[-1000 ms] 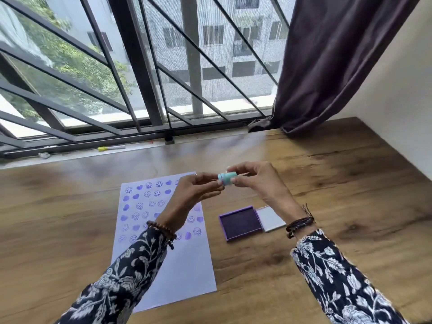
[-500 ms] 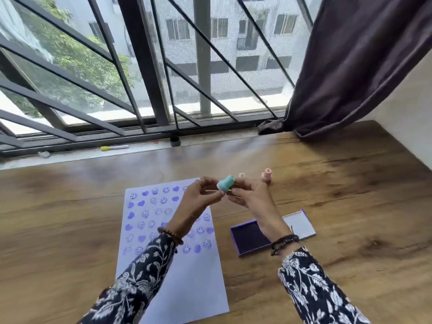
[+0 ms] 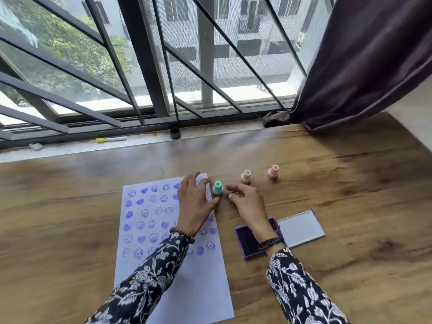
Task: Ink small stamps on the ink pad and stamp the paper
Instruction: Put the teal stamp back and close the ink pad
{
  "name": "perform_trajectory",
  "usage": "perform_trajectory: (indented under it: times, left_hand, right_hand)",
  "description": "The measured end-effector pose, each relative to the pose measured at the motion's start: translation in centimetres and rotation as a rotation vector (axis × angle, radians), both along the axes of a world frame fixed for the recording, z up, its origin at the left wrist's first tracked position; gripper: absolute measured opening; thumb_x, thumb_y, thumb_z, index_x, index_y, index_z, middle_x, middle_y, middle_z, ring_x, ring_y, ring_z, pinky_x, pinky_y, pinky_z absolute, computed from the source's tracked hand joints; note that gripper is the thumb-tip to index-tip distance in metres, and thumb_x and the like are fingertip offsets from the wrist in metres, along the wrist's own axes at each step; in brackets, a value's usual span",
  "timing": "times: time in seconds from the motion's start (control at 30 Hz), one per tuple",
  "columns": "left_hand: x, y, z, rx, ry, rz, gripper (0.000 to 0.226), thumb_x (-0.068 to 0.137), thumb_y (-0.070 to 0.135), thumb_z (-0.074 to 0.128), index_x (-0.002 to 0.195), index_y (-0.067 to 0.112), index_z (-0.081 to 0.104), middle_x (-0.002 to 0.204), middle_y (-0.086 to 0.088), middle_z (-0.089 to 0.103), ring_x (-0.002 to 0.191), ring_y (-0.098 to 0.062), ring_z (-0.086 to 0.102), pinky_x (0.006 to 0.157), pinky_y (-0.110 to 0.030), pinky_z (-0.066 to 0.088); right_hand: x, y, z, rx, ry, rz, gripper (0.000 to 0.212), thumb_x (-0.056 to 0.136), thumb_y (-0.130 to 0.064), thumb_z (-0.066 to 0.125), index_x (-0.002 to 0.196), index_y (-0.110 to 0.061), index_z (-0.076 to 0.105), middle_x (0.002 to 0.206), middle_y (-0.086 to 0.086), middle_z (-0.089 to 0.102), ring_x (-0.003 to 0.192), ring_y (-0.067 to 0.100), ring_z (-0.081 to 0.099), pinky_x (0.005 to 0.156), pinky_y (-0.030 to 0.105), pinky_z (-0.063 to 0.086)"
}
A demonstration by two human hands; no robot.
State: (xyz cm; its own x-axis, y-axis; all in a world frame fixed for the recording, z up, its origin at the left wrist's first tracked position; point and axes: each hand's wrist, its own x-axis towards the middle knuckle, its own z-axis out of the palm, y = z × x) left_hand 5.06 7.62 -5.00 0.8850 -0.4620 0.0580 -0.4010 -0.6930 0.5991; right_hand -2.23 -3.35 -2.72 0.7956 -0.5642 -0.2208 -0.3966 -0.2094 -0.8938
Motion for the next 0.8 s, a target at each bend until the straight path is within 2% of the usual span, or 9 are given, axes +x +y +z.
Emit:
perform_trajectory:
  times: [0.07,0.17,0.27,0.37,0.43,0.53,0.67,0.73,0.8]
  left_hand:
    - [0.6,0.5,0.5,-0.041,-0.011,0.058,0.058,0.076,0.026,0.068,0.129,0.018,0.045,0.142,-0.007,0.037,0.132,-0.025,0.025,0.104,-0.038,0.021]
    - [-0.7,2.3,0.4,-0.086,-0.021,0.096,0.066,0.075,0.027,0.070,0.134,0.019,0.040,0.143,-0.007,0.038,0.133,-0.025,0.027,0.105,-0.037,0.021]
    - [-4.5,3.6,-1.0,-0.079,0.020,-0.042,0.082,0.073,0.034,0.073,0.140,0.018,0.029,0.143,-0.006,0.039,0.134,-0.023,0.027,0.107,-0.035,0.018]
    - [-8.0,3.1,-1.9,-0.028,0.121,-0.201,0.096,0.072,0.043,0.071,0.145,0.020,0.012,0.148,-0.003,0.028,0.138,-0.019,0.016,0.110,-0.032,0.008]
    - [-9.1,2.4,-2.3,0.052,0.101,-0.275,0.093,0.073,0.046,0.068,0.145,0.021,0.014,0.152,-0.002,0.021,0.141,-0.019,0.011,0.113,-0.036,0.005]
    - [-9.5,2.4,-2.3,0.075,0.070,-0.272,0.080,0.075,0.045,0.067,0.141,0.021,0.028,0.152,0.001,0.023,0.140,-0.017,0.012,0.114,-0.038,0.006]
    - [-10.4,3.4,-2.6,0.046,0.038,-0.221,0.074,0.072,0.042,0.071,0.134,0.020,0.038,0.149,0.001,0.031,0.139,-0.017,0.016,0.113,-0.039,0.007]
    - [-10.7,3.3,-2.7,0.037,0.029,-0.209,0.073,0.072,0.042,0.072,0.134,0.020,0.040,0.148,0.001,0.033,0.139,-0.017,0.018,0.113,-0.038,0.008]
    - [-10.8,2.9,-2.8,0.020,0.009,-0.209,0.072,0.071,0.043,0.072,0.132,0.020,0.041,0.146,0.001,0.035,0.138,-0.017,0.021,0.112,-0.038,0.009]
  right_hand:
    - [0.1,-0.5,0.7,0.002,-0.059,-0.045,0.025,0.081,0.001,0.058,0.101,-0.010,0.069,0.103,0.008,0.072,0.096,0.016,0.066,0.093,0.032,0.051]
    - [-1.6,-0.9,1.7,0.055,-0.133,-0.152,0.018,0.082,-0.007,0.061,0.083,-0.023,0.070,0.079,0.002,0.071,0.074,0.014,0.067,0.077,0.035,0.058]
    - [-5.5,-1.8,1.2,-0.016,-0.097,-0.315,0.018,0.082,-0.012,0.062,0.073,-0.027,0.068,0.069,-0.004,0.067,0.067,0.015,0.063,0.069,0.033,0.056]
    - [-10.5,-4.0,0.4,-0.251,0.040,-0.498,0.011,0.079,-0.011,0.062,0.084,-0.017,0.070,0.082,0.007,0.068,0.076,0.024,0.063,0.071,0.029,0.044]
    - [-13.0,-5.2,-0.4,-0.341,0.132,-0.550,0.015,0.079,-0.007,0.061,0.091,-0.011,0.068,0.095,0.015,0.063,0.082,0.031,0.062,0.074,0.031,0.042]
    - [-13.9,-5.6,-1.1,-0.322,0.185,-0.506,0.027,0.078,-0.005,0.063,0.104,-0.005,0.062,0.108,0.020,0.056,0.088,0.035,0.060,0.086,0.037,0.044]
    - [-13.6,-5.5,-1.3,-0.236,0.220,-0.448,0.032,0.078,-0.006,0.060,0.110,-0.009,0.061,0.113,0.018,0.055,0.100,0.033,0.055,0.087,0.032,0.040]
    - [-13.8,-5.7,-0.8,-0.207,0.179,-0.490,0.031,0.078,-0.005,0.059,0.109,-0.010,0.062,0.114,0.016,0.055,0.096,0.029,0.055,0.086,0.029,0.039]
    - [-14.2,-5.9,0.1,-0.235,0.090,-0.524,0.028,0.077,-0.003,0.058,0.104,-0.012,0.063,0.111,0.014,0.057,0.084,0.021,0.054,0.077,0.022,0.037]
